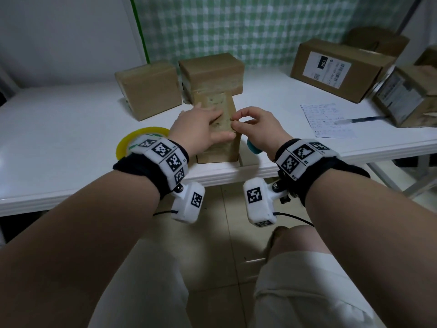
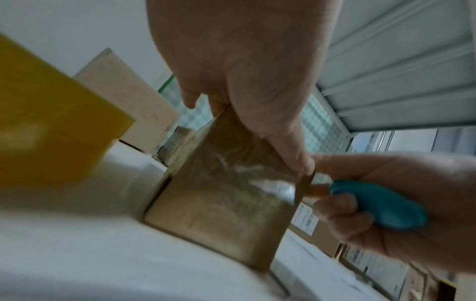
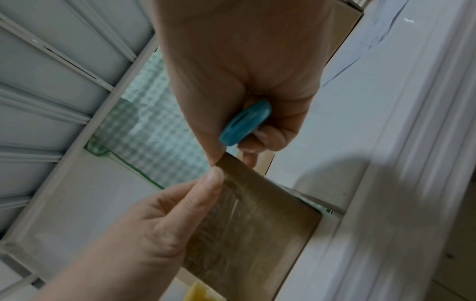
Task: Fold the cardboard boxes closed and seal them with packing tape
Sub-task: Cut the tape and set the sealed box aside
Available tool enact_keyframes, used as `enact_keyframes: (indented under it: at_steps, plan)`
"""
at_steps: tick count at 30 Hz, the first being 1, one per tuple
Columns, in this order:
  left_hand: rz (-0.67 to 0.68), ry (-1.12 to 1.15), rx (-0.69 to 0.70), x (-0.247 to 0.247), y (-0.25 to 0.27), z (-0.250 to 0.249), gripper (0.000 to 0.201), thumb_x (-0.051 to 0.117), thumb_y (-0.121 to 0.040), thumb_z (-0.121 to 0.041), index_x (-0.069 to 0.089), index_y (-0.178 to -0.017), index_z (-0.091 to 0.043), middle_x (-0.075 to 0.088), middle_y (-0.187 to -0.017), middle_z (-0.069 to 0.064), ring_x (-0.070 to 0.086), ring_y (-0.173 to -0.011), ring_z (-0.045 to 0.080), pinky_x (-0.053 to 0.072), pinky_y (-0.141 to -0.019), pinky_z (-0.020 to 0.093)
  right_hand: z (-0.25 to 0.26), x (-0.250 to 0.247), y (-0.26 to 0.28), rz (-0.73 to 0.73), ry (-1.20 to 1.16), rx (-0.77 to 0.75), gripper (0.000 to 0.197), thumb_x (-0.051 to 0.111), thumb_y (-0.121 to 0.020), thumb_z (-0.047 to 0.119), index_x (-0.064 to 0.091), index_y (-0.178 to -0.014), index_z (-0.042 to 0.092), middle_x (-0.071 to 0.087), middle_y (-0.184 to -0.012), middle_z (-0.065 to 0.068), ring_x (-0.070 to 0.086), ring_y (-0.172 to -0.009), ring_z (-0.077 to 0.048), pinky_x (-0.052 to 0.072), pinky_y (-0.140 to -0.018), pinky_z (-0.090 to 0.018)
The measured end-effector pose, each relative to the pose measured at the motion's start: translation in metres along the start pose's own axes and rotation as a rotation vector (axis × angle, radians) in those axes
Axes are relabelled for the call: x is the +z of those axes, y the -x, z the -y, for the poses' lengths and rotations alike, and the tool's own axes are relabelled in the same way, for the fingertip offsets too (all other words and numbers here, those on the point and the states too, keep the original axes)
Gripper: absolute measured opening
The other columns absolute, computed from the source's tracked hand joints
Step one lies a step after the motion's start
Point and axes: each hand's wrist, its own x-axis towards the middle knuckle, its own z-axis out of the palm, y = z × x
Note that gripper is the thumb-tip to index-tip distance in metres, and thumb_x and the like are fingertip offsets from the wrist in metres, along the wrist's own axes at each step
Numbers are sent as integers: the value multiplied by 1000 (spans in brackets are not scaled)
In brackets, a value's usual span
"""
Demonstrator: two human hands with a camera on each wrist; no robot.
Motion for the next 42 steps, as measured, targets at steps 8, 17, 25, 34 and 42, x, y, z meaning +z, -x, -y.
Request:
enact_keyframes:
  at_steps: [8,17,25,34,42]
  plan:
    - [-51,-133,50,15,5,4,84,58,-81,-58,25,-149,-22,21,-157,0,12,-146,23,15,-115,36,-5,2,-4,5,-30,-7,6,64,-88,24,63,-93,26,63,-88,-2,52,-71,-12,38,-59,-23]
    - [21,-234,108,8,9,2,100,75,-75,-38,15,-151,-14,16,-158,5,12,-146,26,15,-116,34,-2,2,-1,4,-8,-19,9,62,-89,25,59,-97,26,63,-93,-3,47,-63,-11,37,-56,-25]
    - [-25,-217,198,-9,25,2,51,54,-93,-32,43,-140,-17,45,-145,5,41,-133,24,34,-107,41,-1,0,-4,-5,30,59,36,62,-89,26,63,-123,13,63,-123,-5,57,-111,-19,44,-95,-30]
    - [203,-62,136,-17,11,11,47,24,-101,-41,28,-147,-30,21,-156,-10,9,-146,18,14,-118,40,3,-4,0,49,26,36,34,56,-93,19,63,-126,13,65,-113,-3,52,-81,-8,41,-76,-19]
    - [281,-59,-133,-13,-20,13,65,23,-96,-58,6,-151,-30,-6,-160,-1,-14,-144,32,-5,-117,42,3,-8,-4,124,110,126,35,52,-95,32,65,-116,8,63,-108,-8,53,-82,-17,45,-76,-31]
